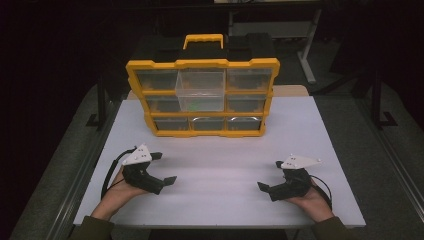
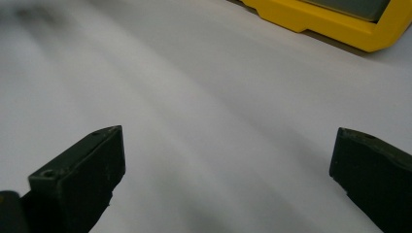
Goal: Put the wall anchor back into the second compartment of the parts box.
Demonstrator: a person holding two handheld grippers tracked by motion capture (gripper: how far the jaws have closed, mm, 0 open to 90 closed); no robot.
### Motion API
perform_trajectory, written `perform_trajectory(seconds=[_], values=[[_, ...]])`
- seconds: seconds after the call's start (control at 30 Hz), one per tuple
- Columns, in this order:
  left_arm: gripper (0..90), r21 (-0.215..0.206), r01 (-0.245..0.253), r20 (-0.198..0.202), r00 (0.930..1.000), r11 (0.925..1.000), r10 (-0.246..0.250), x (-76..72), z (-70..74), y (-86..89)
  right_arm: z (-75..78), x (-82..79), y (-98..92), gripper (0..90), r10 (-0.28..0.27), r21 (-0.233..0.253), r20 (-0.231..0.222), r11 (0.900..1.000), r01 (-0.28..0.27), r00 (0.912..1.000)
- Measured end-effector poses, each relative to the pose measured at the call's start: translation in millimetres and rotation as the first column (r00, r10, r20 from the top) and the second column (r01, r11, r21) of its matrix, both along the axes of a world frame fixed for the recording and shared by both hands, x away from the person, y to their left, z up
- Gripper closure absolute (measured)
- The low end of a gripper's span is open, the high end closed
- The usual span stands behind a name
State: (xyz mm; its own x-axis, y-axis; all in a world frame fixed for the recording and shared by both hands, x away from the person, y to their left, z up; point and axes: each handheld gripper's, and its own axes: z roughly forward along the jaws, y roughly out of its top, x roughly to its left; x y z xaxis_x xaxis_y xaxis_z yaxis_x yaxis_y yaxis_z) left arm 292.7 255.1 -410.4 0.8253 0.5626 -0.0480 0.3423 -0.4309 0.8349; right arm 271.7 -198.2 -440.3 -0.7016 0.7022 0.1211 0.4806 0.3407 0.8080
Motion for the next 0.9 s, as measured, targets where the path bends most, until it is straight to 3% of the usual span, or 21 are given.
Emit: perform_trajectory(seconds=[0.33, 0.9], values=[[0.4, -0.009, -0.025, 0.009, 0.9997, 0.9997, 0.025, -10.8, -15.8, 5.4, -1.1, 0.4, -0.2, 0.0, -0.002, -0.007, -0.008, 1.000, 0.002, 1.0000], [0.4, -0.005, -0.034, -0.016, 0.9993, 0.9994, 0.034, -12.7, -23.7, 11.2, -2.6, 0.5, -0.2, 0.0, 0.000, -0.011, -0.010, 1.000, 0.000, 1.0000]])
